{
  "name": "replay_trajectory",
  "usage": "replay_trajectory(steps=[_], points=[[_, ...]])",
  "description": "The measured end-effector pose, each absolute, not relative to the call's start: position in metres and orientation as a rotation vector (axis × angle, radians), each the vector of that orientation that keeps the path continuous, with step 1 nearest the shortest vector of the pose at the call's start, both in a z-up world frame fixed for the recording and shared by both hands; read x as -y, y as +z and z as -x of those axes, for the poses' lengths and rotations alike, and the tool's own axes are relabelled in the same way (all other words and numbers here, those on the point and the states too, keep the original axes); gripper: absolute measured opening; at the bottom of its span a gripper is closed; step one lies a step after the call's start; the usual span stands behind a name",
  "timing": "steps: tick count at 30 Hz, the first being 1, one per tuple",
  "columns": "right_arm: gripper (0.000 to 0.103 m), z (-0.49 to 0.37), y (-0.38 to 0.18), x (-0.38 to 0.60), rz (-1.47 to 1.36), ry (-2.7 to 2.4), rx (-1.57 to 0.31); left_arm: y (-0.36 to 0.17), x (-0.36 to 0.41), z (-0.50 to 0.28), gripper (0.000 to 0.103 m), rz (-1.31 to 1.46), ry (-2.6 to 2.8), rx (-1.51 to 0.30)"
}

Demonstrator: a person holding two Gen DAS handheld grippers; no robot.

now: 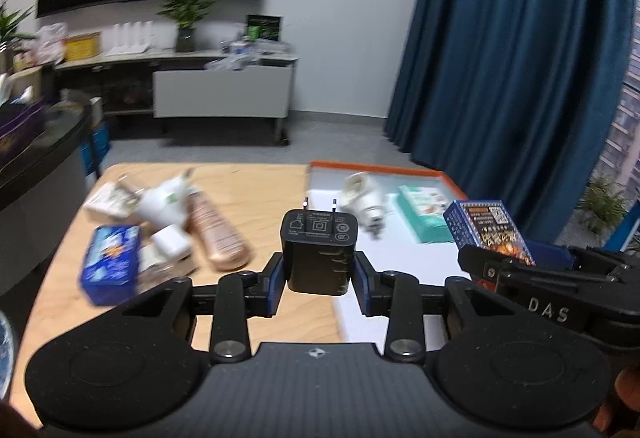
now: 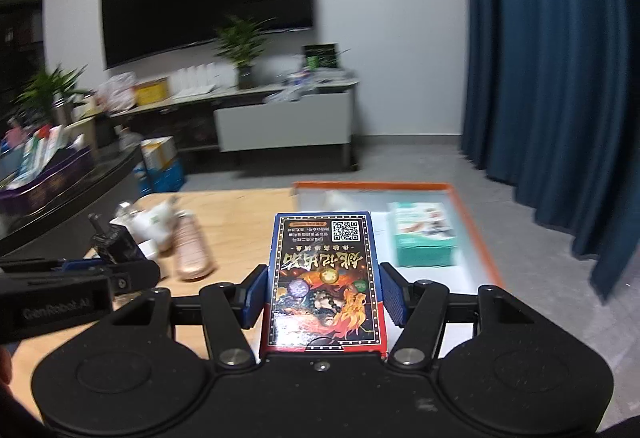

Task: Organize rigid objects
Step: 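Carry the black charger and red card box with both grippers over the white lid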

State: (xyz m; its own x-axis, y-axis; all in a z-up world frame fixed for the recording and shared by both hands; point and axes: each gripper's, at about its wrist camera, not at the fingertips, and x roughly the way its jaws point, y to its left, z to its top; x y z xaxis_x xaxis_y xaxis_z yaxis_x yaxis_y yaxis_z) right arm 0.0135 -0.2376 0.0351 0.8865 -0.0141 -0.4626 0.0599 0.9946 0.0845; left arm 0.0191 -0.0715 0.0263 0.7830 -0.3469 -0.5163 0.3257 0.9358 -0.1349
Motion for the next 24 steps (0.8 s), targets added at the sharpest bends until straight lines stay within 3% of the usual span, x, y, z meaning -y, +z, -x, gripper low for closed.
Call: replay_trajectory(steps=[10, 24], points=[[0.071, 0.006, 0.04, 0.288, -0.156, -0.136, -0.452, 0.035, 0.128, -0.025, 0.036, 0.01, -0.455, -0.55], [0.071, 0.008, 0.041, 0.302, -0.13, -0.144, -0.471, 0.03, 0.145, -0.02, 0.036, 0.005, -0.432, -0.571]])
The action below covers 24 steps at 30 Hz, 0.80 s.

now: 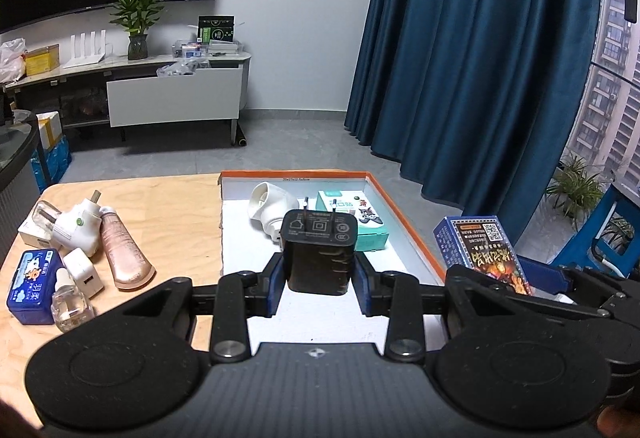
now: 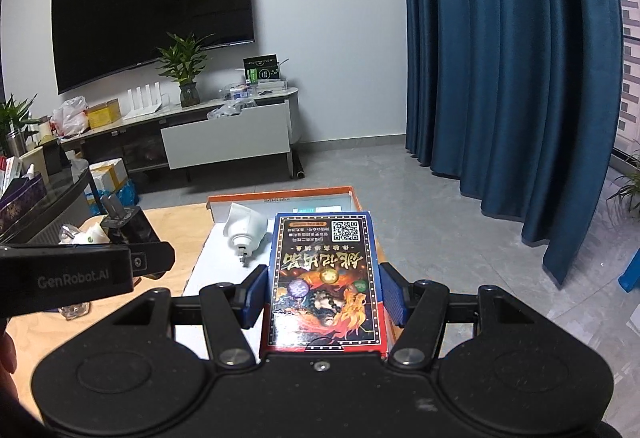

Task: Organize rigid objects
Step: 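Carry the black charger and red card box with both grippers over the white lid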

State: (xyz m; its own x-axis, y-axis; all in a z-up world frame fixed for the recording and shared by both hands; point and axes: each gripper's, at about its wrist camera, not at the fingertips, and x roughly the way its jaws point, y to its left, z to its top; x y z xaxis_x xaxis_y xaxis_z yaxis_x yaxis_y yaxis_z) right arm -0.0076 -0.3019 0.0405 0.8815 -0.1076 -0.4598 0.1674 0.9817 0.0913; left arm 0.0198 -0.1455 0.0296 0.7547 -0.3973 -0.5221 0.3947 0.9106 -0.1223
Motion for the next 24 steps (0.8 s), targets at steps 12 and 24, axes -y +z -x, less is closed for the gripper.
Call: replay_trajectory(steps=[12, 24], points=[[0.071, 0.007, 0.046, 0.299, -0.107, -0.14, -0.468, 0.032, 0.144, -0.012, 0.036, 0.011, -0.432, -0.558], [0.071, 0.018, 0.053, 0.297, -0.074, -0.138, -0.446, 0.035, 0.141, -0.007, 0.036, 0.014, -0.441, -0.536]])
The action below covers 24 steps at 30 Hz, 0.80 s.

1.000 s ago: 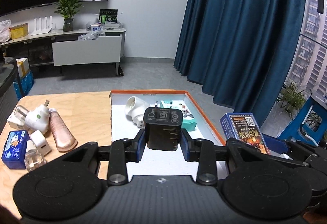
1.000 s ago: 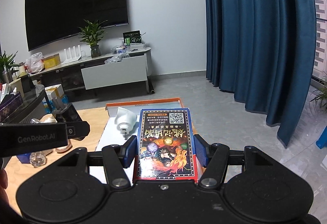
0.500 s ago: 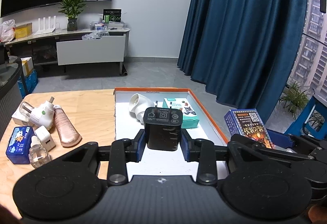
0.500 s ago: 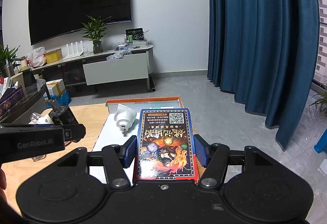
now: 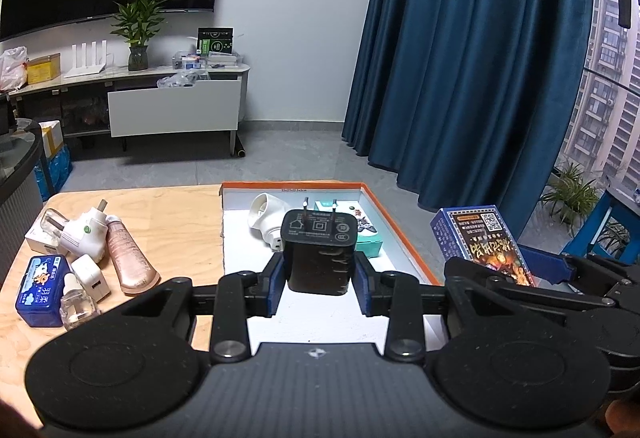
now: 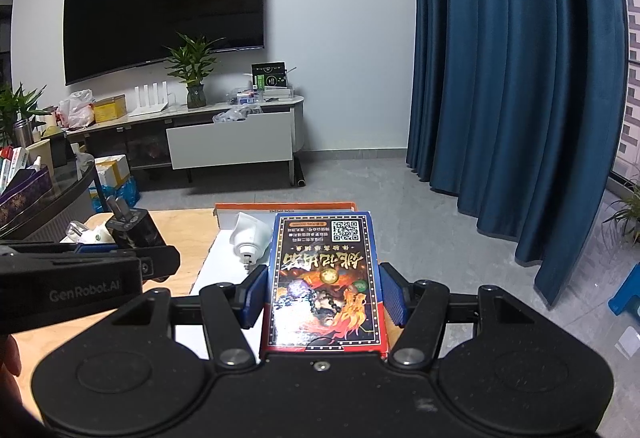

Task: Organize rigid objects
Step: 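Carry the black charger and red card box with both grippers over the white lid, then lower the black charger and red card box toward the lid floor with both grippers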

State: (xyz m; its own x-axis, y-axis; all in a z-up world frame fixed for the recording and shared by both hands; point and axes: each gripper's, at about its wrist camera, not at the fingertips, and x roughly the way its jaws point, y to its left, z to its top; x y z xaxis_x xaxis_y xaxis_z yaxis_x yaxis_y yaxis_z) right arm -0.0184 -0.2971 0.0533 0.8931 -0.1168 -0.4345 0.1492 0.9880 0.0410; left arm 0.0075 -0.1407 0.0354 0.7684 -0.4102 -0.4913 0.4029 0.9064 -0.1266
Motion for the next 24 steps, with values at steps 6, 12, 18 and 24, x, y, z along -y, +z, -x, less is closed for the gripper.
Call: replay_trajectory(steps=[6, 12, 18, 24], points=[[0.071, 0.02, 0.054, 0.295, -0.069, -0.135, -0.445, 0.036, 0.14, -0.006, 0.036, 0.014, -0.443, -0.529], [0.071, 0.02, 0.053, 0.297, -0.068, -0.133, -0.449, 0.033, 0.141, -0.006, 0.036, 0.011, -0.444, -0.534], [0.071, 0.014, 0.051, 0.299, -0.068, -0.13, -0.465, 0.031, 0.142, -0.008, 0.036, 0.007, -0.444, -0.543], [0.071, 0.005, 0.049, 0.299, -0.068, -0.125, -0.486, 0.028, 0.143, -0.01, 0.036, 0.009, -0.445, -0.558]])
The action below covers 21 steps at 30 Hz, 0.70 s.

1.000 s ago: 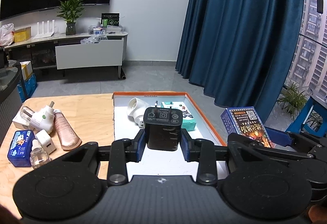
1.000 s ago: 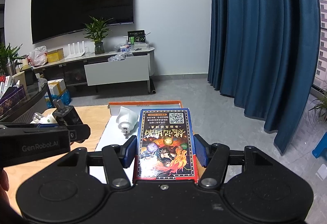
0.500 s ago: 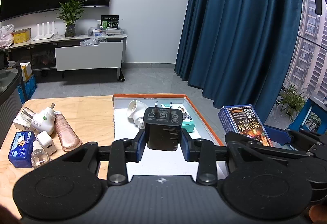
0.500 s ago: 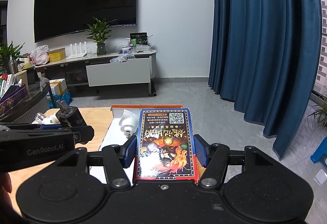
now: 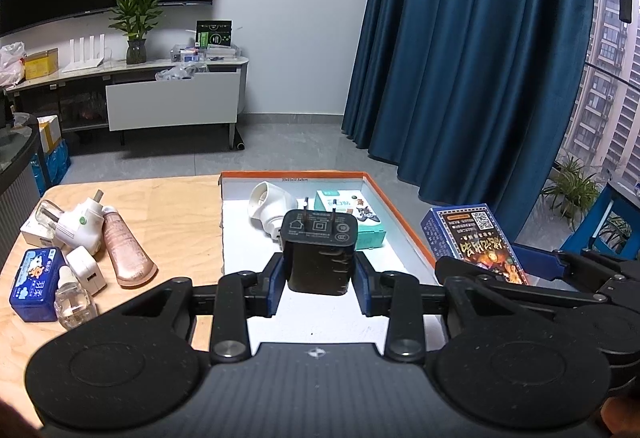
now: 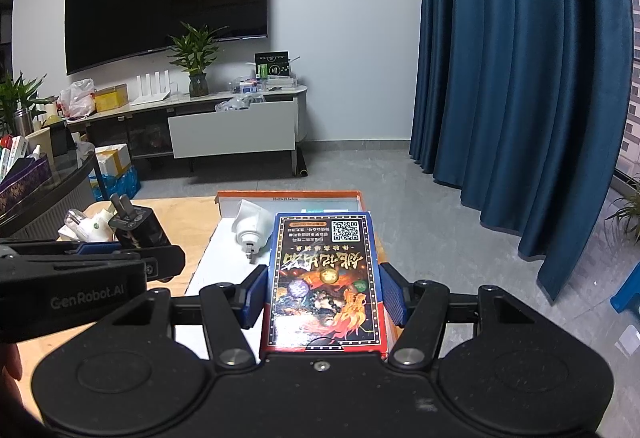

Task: Organize rigid objects
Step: 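Lower the black charger and red card box toward the lid floor with both grippers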

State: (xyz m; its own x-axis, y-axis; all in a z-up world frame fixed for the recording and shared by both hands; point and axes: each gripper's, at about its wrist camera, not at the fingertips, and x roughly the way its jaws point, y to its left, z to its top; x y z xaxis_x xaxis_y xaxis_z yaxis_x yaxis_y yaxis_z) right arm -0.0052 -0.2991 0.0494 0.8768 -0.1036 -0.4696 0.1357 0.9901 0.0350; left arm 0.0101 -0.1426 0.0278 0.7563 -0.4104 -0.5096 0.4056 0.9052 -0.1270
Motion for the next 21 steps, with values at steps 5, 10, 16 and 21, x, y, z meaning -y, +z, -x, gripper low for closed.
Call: replay_trajectory(steps=[5, 10, 16, 21], points=[[0.071, -0.003, 0.048, 0.301, -0.064, -0.122, -0.501, 0.024, 0.143, -0.013, 0.036, 0.011, -0.439, -0.57], [0.071, -0.01, 0.044, 0.303, -0.063, -0.121, -0.517, 0.021, 0.144, -0.017, 0.036, 0.011, -0.438, -0.585], [0.071, -0.017, 0.039, 0.305, -0.063, -0.121, -0.532, 0.016, 0.145, -0.02, 0.036, 0.008, -0.435, -0.6], [0.071, -0.023, 0.032, 0.307, -0.064, -0.122, -0.546, 0.013, 0.146, -0.025, 0.036, 0.005, -0.432, -0.606]])
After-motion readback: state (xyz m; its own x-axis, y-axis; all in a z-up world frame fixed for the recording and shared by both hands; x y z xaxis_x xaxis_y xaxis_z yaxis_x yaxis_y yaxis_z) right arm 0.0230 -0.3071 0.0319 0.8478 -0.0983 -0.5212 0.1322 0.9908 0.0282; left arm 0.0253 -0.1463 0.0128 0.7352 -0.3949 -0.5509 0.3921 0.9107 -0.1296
